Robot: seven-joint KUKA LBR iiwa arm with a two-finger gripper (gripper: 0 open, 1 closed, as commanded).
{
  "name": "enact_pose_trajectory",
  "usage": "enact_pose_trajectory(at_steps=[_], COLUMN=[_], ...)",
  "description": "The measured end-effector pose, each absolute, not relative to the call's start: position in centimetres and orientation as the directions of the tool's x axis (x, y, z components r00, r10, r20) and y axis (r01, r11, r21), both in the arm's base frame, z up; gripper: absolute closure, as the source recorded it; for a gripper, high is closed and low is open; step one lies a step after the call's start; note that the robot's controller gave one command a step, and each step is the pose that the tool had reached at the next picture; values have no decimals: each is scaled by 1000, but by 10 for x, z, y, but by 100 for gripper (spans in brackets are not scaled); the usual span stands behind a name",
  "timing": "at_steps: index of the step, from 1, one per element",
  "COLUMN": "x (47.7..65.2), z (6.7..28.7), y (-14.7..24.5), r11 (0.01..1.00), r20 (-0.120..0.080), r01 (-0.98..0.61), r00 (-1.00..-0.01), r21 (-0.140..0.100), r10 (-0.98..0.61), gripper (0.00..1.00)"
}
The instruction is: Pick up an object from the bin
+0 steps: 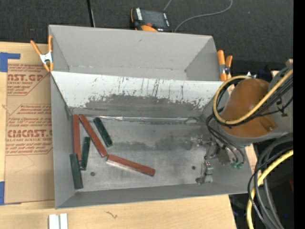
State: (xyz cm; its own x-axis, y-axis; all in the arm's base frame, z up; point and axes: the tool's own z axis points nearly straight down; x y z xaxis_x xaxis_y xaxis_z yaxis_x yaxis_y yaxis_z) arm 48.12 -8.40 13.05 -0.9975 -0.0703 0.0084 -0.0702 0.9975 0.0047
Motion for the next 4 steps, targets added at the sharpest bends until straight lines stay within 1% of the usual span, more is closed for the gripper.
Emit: enact_pose_trajectory(at_steps=[1, 2, 3, 4], x=[487, 490, 486, 484], z=[180, 104, 70, 70], y=[-32, 32, 67, 65], r11=[990, 968, 953, 954], r20=[-5, 5, -9, 0], r01=[-138, -249, -302, -299], r00=[-990, -968, -953, -954], r21=[1, 4, 0, 0], r10=[-138, -249, -302, -299], gripper=[0, 0, 0, 100])
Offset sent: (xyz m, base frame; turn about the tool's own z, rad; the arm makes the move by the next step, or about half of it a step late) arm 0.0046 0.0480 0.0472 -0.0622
